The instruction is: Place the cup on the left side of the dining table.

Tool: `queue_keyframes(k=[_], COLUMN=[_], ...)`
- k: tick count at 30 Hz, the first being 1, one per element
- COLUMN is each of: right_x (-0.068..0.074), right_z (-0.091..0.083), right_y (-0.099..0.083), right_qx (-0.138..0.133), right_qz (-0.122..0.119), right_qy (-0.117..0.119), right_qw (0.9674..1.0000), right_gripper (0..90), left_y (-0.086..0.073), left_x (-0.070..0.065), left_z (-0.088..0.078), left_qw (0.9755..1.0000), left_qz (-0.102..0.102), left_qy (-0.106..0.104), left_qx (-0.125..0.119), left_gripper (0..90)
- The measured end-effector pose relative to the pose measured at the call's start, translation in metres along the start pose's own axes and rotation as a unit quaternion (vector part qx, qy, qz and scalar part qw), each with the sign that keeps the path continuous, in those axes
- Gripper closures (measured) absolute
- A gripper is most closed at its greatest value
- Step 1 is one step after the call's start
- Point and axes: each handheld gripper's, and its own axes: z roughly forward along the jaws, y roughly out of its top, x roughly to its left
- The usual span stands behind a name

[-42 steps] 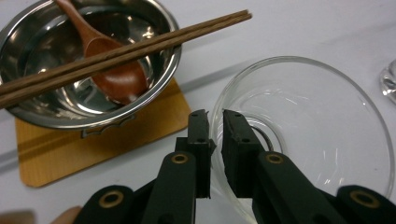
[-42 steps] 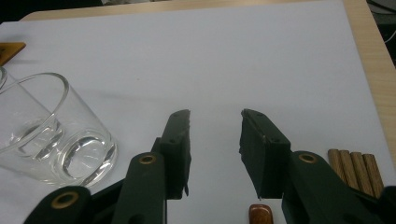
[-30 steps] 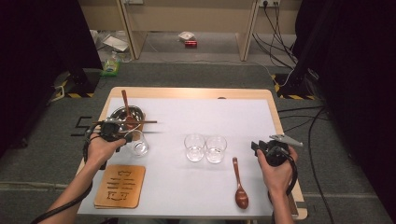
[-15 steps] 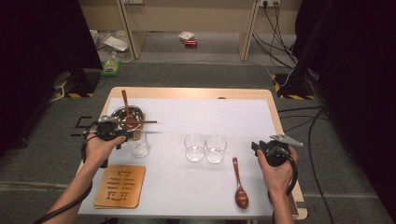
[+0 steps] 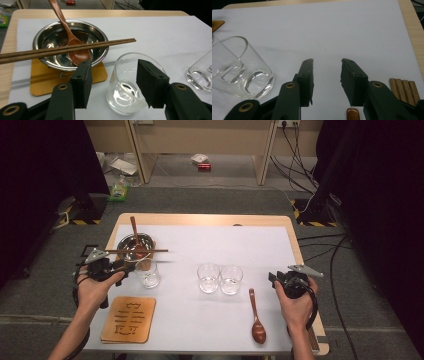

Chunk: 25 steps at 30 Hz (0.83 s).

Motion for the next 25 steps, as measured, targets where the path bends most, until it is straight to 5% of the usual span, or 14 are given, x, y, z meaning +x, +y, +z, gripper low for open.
queue_keyframes(k=[14, 25], right_x=[0.003, 0.004], right_z=[0.001, 0.002], right_y=[0.0, 0.0], right_qx=[0.002, 0.003], right_qz=[-0.009, -0.012], right_qy=[-0.004, -0.002], right_qw=[0.9999, 0.9999], right_gripper=[62.4, 62.0], left_y=[-0.061, -0.07], left_x=[0.012, 0.013], left_z=[-0.012, -0.017], left_qw=[0.9998, 0.9996], left_qz=[-0.006, -0.021], left_qy=[0.017, 0.015], left_qx=[0.005, -0.011], left_gripper=[42.5, 42.2])
